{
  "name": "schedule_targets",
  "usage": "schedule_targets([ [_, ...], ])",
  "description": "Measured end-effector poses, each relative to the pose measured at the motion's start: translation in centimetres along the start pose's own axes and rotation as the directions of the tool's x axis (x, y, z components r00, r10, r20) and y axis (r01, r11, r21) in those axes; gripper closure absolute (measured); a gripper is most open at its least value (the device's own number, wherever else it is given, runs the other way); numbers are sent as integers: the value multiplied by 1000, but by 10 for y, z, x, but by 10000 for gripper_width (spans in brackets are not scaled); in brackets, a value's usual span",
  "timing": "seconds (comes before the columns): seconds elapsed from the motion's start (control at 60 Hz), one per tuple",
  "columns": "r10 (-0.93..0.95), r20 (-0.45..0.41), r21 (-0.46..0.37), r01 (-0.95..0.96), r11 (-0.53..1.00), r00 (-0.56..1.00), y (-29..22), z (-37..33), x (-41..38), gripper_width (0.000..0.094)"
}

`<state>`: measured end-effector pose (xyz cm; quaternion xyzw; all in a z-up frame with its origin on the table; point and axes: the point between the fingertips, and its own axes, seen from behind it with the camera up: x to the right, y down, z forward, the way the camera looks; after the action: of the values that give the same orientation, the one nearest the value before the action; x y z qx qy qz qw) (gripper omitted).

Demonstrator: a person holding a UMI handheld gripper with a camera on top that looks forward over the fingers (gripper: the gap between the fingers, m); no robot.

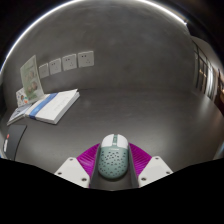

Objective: Arrange mouse

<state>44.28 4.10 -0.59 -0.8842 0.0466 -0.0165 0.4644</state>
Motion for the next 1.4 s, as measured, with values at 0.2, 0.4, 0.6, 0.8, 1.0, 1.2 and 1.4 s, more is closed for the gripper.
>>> schedule_targets([
  [0.2,93,-66,24,-91,996,993,-17,-22,7,489],
  [0.4,118,-74,304,-91,948,990,-126,-139,-122,492],
  [0.6,19,79,402,-49,914,997,-148,-182,-383,498],
  [0.8,-42,125,129,25,991,991,-23,-99,-524,495],
  [1.0,-69,79,-5,70,998,994,39,-57,-541,482],
  [1.2,-83,102,-38,87,995,991,51,-54,-540,235],
  [1.4,-84,179,-42,93,995,980,63,-102,-525,92],
])
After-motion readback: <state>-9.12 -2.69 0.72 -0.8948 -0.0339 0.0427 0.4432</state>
